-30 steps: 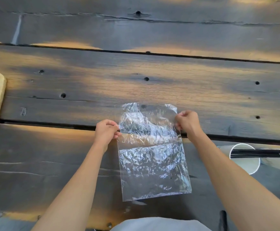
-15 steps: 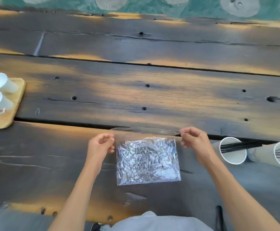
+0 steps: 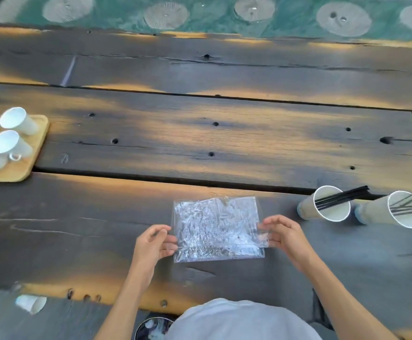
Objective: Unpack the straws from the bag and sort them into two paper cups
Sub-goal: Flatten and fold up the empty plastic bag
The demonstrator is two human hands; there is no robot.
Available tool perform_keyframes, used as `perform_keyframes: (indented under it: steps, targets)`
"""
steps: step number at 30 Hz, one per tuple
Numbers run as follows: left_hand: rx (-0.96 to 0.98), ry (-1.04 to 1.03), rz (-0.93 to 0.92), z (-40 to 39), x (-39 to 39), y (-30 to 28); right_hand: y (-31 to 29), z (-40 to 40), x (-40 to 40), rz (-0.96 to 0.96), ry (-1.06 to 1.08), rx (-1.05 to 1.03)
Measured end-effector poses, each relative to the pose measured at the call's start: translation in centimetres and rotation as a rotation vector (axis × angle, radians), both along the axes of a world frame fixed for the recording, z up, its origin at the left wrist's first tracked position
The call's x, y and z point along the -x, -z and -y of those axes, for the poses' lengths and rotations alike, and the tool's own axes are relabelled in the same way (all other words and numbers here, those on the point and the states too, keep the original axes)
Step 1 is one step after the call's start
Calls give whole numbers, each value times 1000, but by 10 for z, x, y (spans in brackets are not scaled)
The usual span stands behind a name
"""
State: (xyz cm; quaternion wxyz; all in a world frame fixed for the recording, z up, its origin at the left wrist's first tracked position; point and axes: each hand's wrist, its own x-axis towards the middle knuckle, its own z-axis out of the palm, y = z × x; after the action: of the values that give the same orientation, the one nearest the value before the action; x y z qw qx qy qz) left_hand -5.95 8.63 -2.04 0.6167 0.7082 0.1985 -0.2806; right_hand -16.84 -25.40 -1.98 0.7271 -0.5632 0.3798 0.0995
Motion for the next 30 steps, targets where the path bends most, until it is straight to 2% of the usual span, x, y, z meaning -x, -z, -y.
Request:
perform_keyframes:
  steps: [6,14,21,30]
  targets:
    - [-135,26,-30,-2,17,15,8,-12,18,-71,-3,56]
    - [-214,56,-41,-2,28,24,21,-21,30,-131,-42,124]
    - [-258,1,-37,1,32,31,31,-25,37,-170,-68,234]
    - [-270,5,-67,7,27,32,33,-29,41,-212,-85,213]
